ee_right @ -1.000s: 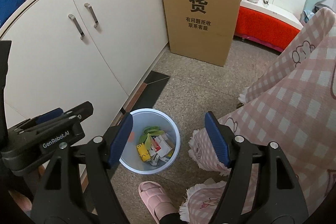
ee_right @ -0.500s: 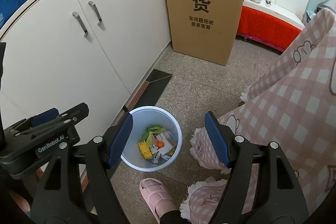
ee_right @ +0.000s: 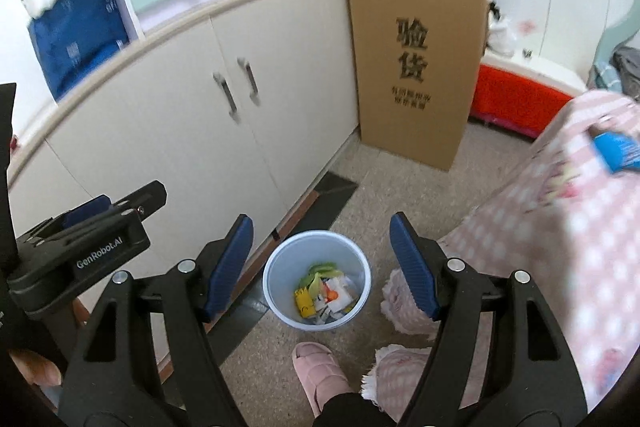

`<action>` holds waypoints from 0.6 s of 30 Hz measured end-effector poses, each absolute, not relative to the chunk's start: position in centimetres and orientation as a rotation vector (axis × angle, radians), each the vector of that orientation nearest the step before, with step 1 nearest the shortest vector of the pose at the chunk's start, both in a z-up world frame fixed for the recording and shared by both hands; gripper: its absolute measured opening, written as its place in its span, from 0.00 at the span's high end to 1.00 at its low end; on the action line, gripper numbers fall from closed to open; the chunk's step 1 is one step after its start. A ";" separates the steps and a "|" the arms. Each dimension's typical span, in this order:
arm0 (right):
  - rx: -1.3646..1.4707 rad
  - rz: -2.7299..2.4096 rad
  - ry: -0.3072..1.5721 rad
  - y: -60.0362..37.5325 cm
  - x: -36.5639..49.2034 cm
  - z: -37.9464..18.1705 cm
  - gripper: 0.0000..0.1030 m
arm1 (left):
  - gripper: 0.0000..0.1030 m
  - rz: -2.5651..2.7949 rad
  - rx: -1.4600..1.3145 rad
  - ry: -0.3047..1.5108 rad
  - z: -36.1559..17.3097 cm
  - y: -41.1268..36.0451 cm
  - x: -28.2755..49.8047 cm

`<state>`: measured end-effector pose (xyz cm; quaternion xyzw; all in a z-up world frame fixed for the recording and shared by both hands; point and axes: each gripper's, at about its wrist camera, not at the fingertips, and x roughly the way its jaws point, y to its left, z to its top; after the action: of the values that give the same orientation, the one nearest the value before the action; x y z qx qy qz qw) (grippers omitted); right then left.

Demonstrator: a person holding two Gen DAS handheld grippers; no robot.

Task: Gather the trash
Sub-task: 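Move both tools back over the table toward the blue wrapper and tube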

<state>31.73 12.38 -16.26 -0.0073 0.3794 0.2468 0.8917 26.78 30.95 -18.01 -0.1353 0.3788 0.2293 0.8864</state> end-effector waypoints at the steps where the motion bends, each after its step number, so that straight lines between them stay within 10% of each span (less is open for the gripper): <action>1: -0.011 0.510 0.778 11.8 31.4 -15.7 0.32 | 0.25 0.466 -0.279 0.768 -16.9 30.3 26.3; 18: 0.100 0.168 0.703 -11.7 28.9 -10.5 0.30 | 0.20 0.147 -0.123 0.739 -11.3 11.6 26.2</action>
<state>28.93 -11.67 -10.49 0.0489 0.3438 0.0821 0.9342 26.24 11.58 -11.34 -0.0599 0.3607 0.0720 0.9280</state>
